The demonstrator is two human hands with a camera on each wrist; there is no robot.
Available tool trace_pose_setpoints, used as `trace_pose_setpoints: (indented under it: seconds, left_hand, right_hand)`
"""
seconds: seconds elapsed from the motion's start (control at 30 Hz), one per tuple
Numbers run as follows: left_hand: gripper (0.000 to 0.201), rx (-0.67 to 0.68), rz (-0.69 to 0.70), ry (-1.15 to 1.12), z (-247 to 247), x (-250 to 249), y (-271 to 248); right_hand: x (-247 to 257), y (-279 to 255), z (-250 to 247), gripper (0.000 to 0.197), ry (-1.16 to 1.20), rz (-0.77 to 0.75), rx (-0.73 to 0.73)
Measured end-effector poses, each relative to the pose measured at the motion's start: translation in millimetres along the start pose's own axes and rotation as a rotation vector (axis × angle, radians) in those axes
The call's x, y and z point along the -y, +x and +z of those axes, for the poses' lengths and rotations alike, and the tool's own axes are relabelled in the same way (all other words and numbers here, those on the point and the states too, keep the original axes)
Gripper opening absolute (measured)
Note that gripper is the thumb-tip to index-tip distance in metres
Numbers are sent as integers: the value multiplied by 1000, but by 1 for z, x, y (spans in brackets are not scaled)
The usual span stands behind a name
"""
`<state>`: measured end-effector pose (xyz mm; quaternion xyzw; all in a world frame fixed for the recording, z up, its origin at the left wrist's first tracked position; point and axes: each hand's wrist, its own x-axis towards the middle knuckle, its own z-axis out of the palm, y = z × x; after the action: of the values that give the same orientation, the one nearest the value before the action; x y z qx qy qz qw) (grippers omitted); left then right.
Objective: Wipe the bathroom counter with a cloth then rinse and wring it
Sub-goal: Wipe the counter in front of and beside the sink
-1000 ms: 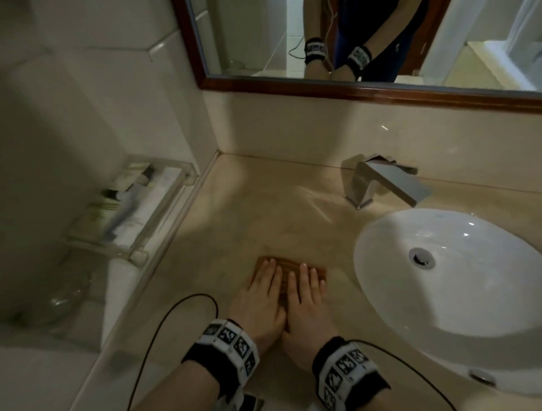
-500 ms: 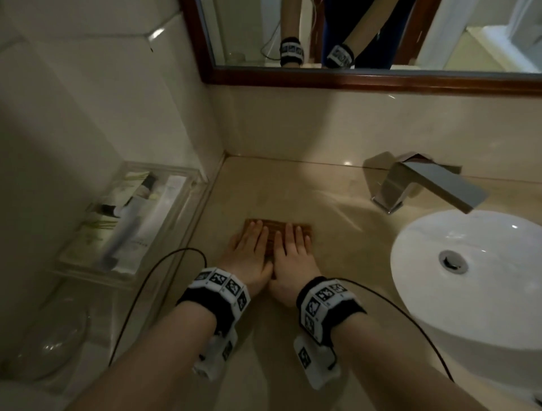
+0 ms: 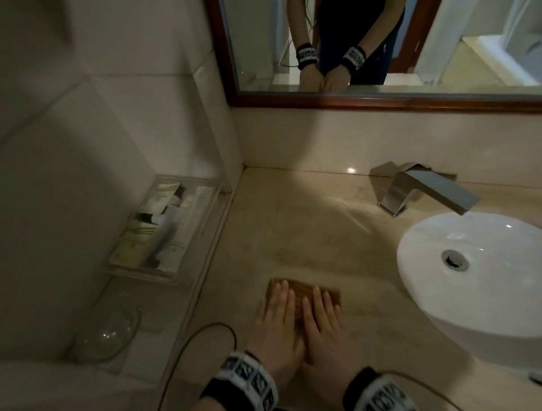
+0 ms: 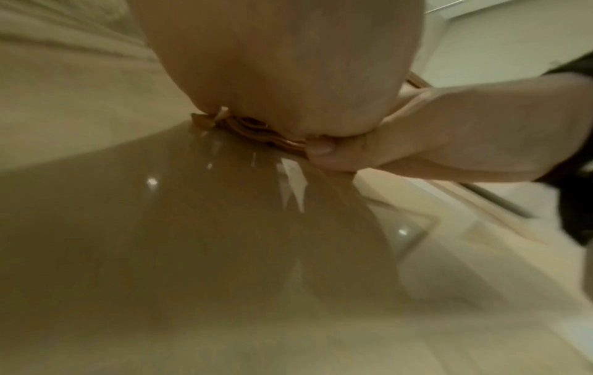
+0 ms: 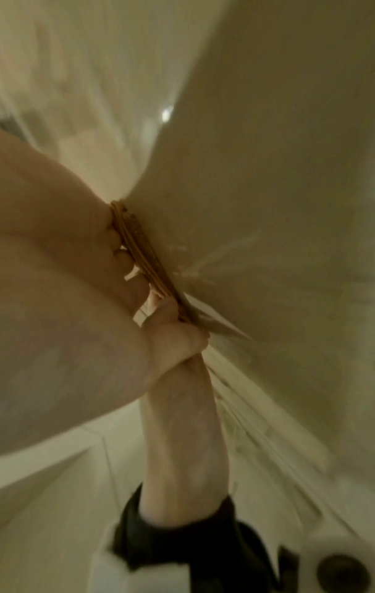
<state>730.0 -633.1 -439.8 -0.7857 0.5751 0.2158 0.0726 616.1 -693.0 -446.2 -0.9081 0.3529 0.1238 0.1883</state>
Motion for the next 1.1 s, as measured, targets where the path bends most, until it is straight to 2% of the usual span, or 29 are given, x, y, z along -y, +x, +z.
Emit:
trace_pose_setpoints:
  seconds: [0.1, 0.17, 0.27, 0.33, 0.47, 0.57, 0.7, 0.87, 0.97, 1.03, 1.1]
  left_hand:
    - [72, 16, 22, 37, 16, -10, -9]
    - [81, -7, 28, -32, 1, -15, -2]
    - [87, 26, 102, 31, -14, -18, 32]
    - [91, -8, 125, 79, -24, -22, 63]
    - [74, -75, 110, 103, -43, -34, 119]
    - [73, -63, 123, 75, -54, -42, 137]
    - [73, -56, 163, 89, -50, -51, 125]
    - [73, 10, 229, 93, -30, -80, 78]
    - [76, -54, 252, 76, -19, -94, 56]
    - [74, 33, 277, 72, -17, -96, 57]
    - [73, 96, 304, 103, -24, -94, 68]
  right_hand:
    - [-19, -1, 39, 102, 40, -54, 10]
    - [-15, -6, 7, 100, 17, -82, 25]
    - [-27, 8, -25, 90, 18, -9, 78]
    - [-41, 27, -40, 89, -2, 36, 43]
    - [-72, 69, -65, 89, -9, 100, 47]
    - [-90, 81, -74, 90, 24, 104, 34]
    - [-91, 58, -71, 88, 49, 107, 7]
    - [-90, -6, -47, 86, 68, 187, -19]
    - [-96, -29, -29, 89, 34, 220, 50]
    - [-107, -25, -18, 92, -11, 214, 86]
    - [-108, -20, -36, 102, 22, 175, 73]
